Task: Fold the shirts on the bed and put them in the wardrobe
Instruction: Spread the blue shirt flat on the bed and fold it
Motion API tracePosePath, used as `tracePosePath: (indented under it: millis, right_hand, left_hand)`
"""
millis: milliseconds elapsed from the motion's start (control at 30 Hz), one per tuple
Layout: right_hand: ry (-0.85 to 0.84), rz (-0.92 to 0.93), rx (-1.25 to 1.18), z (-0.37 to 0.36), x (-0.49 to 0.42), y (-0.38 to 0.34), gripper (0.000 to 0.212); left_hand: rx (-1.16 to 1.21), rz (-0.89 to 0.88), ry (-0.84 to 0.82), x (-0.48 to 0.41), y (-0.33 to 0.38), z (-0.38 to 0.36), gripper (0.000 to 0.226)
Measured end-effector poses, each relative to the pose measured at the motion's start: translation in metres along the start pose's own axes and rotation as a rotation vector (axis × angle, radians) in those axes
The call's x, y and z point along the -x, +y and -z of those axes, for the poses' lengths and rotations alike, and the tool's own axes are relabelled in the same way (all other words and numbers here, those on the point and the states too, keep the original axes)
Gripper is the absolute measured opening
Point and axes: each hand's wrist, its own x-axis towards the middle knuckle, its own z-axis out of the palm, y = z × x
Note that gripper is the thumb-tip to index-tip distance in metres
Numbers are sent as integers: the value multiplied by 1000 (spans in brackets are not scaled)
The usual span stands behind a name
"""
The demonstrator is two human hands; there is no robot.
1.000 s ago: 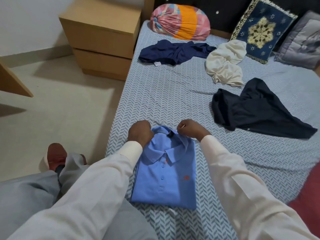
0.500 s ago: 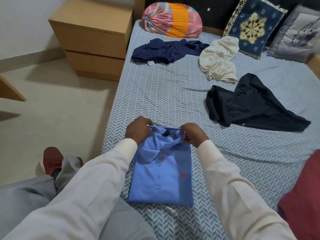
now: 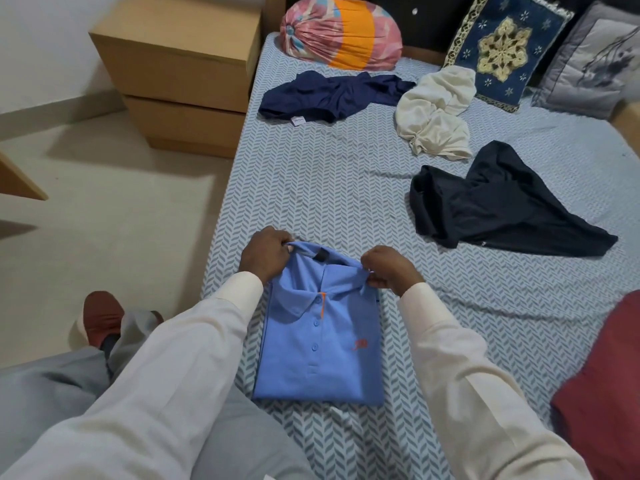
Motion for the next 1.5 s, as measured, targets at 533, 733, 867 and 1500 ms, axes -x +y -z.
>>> tracePosePath:
  millis: [533, 733, 867, 1500]
  right_hand:
    - [-69, -42, -985, -16, 26, 26, 40]
    - [363, 207, 77, -30, 38, 31, 48]
    - [300, 195, 232, -37, 47, 24, 60]
    - [284, 151, 31, -46, 52, 35, 37]
  left_hand:
    - [-24, 16, -15, 2, 12, -3, 17]
    - [-158, 114, -61, 5, 17, 5, 23]
    - [-203, 158, -46, 7, 20, 4, 15]
    - [253, 447, -5, 34, 32, -12, 45]
